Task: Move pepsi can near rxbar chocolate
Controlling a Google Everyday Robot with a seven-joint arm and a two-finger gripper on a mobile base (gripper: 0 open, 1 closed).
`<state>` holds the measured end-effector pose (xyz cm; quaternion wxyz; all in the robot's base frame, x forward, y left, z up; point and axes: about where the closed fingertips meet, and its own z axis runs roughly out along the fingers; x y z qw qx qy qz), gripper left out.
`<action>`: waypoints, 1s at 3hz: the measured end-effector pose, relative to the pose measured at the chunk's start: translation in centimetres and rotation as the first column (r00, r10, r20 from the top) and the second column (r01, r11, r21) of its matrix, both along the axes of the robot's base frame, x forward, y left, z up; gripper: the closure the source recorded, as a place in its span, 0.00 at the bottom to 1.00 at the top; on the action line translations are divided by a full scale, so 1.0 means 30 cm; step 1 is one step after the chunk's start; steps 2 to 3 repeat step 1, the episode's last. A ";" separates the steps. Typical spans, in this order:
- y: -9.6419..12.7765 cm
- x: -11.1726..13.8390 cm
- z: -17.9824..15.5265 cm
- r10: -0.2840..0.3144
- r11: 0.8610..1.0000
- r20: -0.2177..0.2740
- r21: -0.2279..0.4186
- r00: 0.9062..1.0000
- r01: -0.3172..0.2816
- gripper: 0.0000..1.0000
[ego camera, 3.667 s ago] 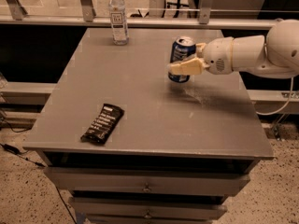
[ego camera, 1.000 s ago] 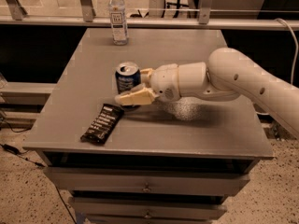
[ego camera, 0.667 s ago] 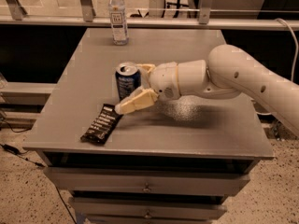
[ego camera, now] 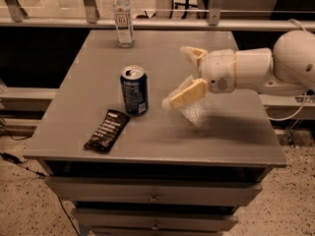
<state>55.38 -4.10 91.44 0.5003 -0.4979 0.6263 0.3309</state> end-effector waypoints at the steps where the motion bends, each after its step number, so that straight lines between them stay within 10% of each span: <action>1: -0.033 -0.001 0.018 -0.007 1.000 0.007 0.000 1.000 0.007 0.00; 3: -0.033 -0.001 0.018 -0.007 1.000 0.007 0.000 1.000 0.007 0.00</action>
Offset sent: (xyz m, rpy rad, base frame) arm 0.0000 0.0000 0.0000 0.0000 0.0000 0.0000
